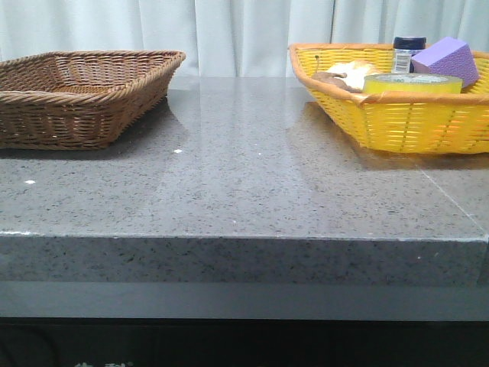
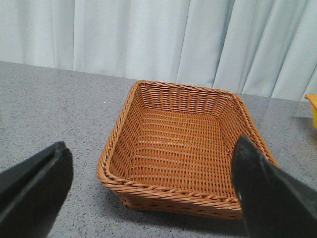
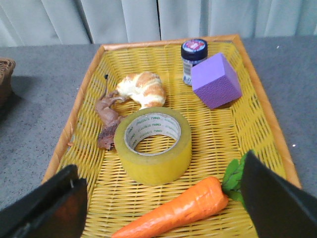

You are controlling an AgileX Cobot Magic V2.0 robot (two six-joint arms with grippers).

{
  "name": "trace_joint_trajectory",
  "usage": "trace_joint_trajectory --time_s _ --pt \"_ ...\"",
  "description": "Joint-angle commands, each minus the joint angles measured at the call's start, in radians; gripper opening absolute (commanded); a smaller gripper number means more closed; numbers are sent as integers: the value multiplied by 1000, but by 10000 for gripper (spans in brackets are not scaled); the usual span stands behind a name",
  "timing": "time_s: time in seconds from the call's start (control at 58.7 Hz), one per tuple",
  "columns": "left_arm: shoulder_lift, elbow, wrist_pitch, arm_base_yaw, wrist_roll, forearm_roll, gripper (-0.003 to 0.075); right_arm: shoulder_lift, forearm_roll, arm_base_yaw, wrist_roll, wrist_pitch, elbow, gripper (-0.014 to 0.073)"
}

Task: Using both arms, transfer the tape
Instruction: 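Lower the right gripper into the yellow basket around the tape roll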

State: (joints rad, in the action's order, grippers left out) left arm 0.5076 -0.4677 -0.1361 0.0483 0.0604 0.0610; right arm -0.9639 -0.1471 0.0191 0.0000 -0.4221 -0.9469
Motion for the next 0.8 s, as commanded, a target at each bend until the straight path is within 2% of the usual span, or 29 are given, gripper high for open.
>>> trace_joint_trajectory --time_s 0.0,0.273,0.426,0.579,0.784 --pt "9 -38 88 -3 9 10 639 -124 -6 -24 29 -19 -139 643" --pt "9 -38 88 -3 9 10 639 -511 -6 -57 34 -178 -502 643" --pt "9 -38 88 -3 9 10 639 -685 -6 -57 34 -276 -649 643" --pt "9 -38 88 -3 9 10 639 -812 -6 -56 34 -300 -725 643" --pt "9 -38 90 -3 9 10 639 -883 -6 -56 34 -320 -736 643"
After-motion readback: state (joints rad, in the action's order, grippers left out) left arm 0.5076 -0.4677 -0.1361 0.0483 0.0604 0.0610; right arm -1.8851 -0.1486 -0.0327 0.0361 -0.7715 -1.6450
